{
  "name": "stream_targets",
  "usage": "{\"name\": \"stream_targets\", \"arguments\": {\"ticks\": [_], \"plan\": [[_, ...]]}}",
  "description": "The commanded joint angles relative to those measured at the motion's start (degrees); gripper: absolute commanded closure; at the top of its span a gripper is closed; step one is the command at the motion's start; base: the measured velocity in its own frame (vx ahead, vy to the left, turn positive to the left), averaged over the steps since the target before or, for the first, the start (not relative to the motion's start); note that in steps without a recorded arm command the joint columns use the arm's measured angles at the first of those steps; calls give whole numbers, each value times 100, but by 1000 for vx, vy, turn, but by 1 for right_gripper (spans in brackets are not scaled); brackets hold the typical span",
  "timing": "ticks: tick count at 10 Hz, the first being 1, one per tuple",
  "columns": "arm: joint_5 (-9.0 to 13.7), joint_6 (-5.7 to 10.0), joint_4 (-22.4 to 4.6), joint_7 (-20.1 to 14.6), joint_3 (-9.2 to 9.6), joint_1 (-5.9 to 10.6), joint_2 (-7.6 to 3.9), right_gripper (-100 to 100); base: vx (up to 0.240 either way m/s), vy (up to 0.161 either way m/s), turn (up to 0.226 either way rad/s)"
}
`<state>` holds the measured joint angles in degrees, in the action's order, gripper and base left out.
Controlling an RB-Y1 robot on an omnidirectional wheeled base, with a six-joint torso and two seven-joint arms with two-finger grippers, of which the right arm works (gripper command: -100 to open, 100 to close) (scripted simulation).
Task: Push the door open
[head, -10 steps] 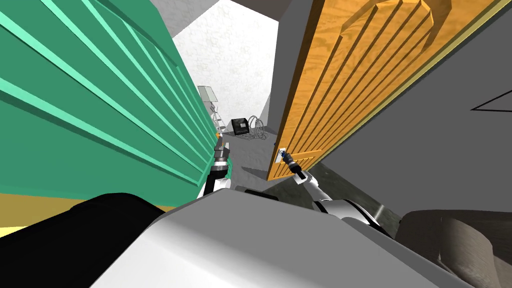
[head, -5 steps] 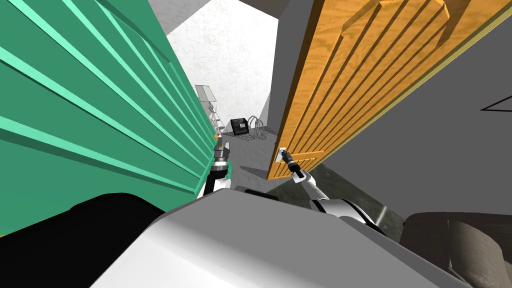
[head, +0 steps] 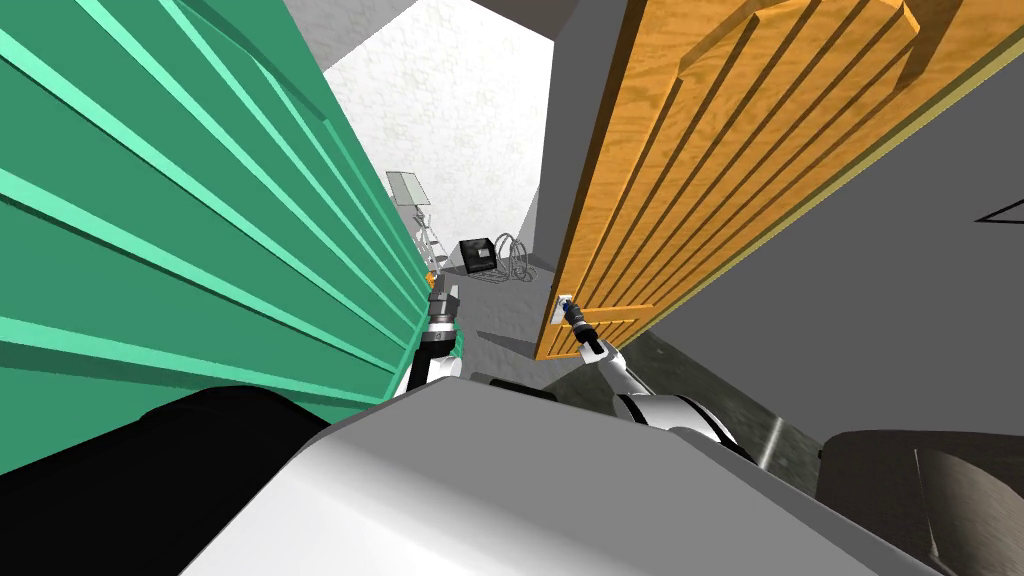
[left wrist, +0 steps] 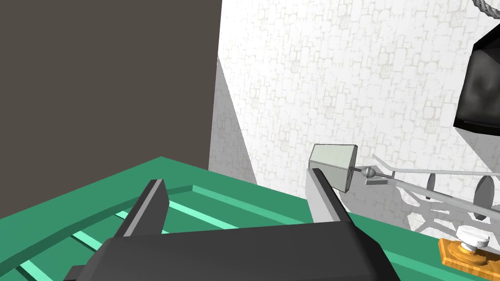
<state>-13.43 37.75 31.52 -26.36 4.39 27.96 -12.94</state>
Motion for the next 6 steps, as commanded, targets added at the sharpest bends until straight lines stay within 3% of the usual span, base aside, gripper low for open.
{"name": "stream_targets", "arguments": {"ticks": [1,3,6], "plan": [[38,-98,193,40,-79,-11,-67,100,75,45,-7],[38,-98,134,40,-79,-11,-67,100,24,8,6],[177,-288,162,384,-307,40,111,100,88,62,-40]]}}
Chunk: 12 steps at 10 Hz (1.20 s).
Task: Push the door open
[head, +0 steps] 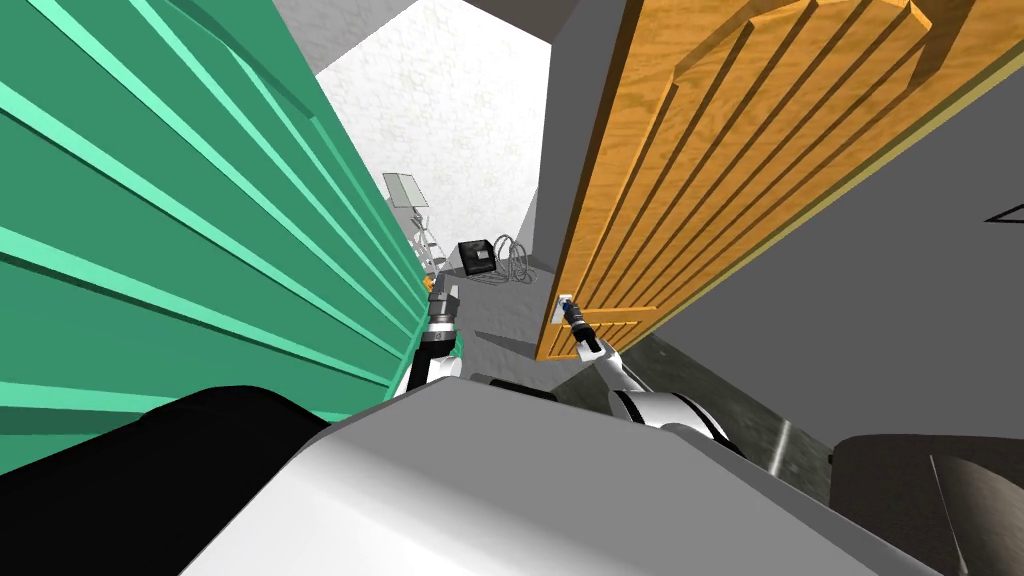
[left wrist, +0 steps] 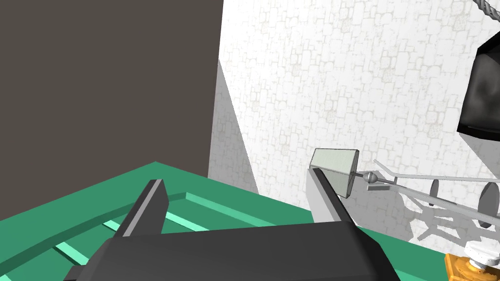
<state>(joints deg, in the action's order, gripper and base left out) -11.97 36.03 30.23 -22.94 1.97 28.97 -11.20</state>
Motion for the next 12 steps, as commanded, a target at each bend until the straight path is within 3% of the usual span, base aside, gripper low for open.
{"name": "stream_targets", "arguments": {"ticks": [1,3,4,6,7,9,10,11,12], "plan": [[31,-116,286,42,-66,-61,-63,100,68,55,-5],[31,-116,290,42,-66,-61,-63,100,22,11,8],[127,-249,268,282,-225,-25,61,100,70,70,-54],[214,-369,249,497,-368,7,172,100,135,108,-59],[214,-369,249,497,-368,7,172,100,127,69,-17],[329,-527,223,783,-558,49,320,100,145,82,-24],[329,-527,223,783,-558,49,320,100,120,68,-32],[394,-617,208,945,-665,73,403,100,139,40,-31],[360,-557,202,853,-607,38,369,100,72,21,-4]]}}
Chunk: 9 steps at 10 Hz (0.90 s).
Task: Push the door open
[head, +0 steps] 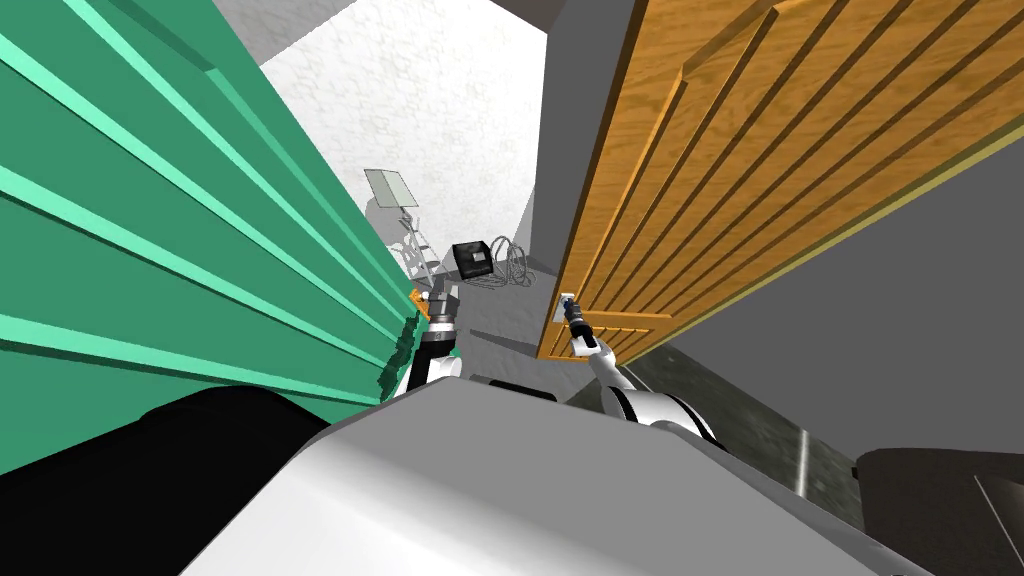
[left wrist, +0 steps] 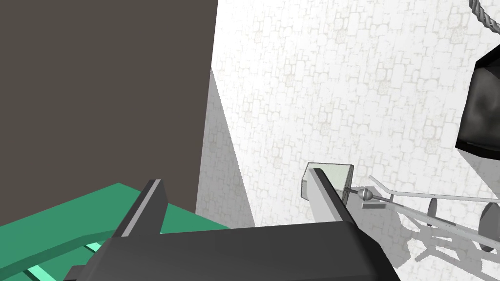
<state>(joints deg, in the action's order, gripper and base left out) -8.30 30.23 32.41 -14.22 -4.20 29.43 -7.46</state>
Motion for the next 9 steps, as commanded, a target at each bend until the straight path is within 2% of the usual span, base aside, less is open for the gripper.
{"name": "stream_targets", "arguments": {"ticks": [1,5,6,7,9], "plan": [[37,-11,5,72,-93,-6,-5,100,147,0,-39],[120,-35,15,234,-305,-19,-17,100,192,51,-44],[120,-35,15,234,-305,-19,-17,100,139,33,-16],[167,-48,21,326,-426,-27,-24,100,189,68,-90],[206,-60,26,402,-526,-33,-30,100,206,67,-53]]}}
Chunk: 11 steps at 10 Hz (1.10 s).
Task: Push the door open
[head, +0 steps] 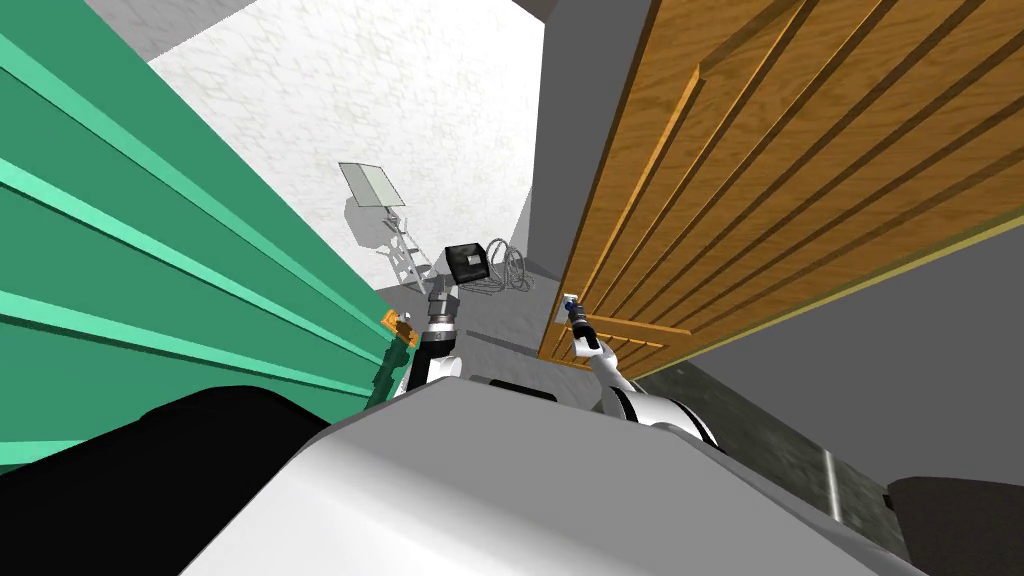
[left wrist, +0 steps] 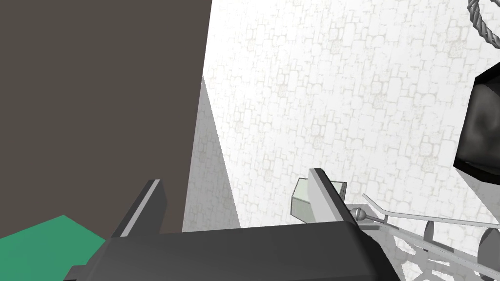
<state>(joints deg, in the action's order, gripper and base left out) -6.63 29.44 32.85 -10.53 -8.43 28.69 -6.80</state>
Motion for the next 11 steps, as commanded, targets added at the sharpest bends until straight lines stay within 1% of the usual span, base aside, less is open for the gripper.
{"name": "stream_targets", "arguments": {"ticks": [1,2,3,4,7,8,9,10,11], "plan": [[67,11,-15,85,-171,36,-99,100,190,77,-125],[94,3,-12,139,-241,31,-103,100,198,68,-136],[94,3,-12,139,-241,31,-103,100,121,44,-24],[168,67,-156,328,-202,138,-13,-100,21,-88,-159],[285,34,-142,608,-119,179,166,-100,-76,-130,-142],[335,20,-137,727,-84,196,257,-100,-93,-99,-135],[335,20,-137,727,-84,196,257,-100,-61,-51,-37],[401,2,-129,886,-37,219,398,-100,-80,-38,-132],[401,2,-40,886,-37,219,398,-100,-67,-9,-69]]}}
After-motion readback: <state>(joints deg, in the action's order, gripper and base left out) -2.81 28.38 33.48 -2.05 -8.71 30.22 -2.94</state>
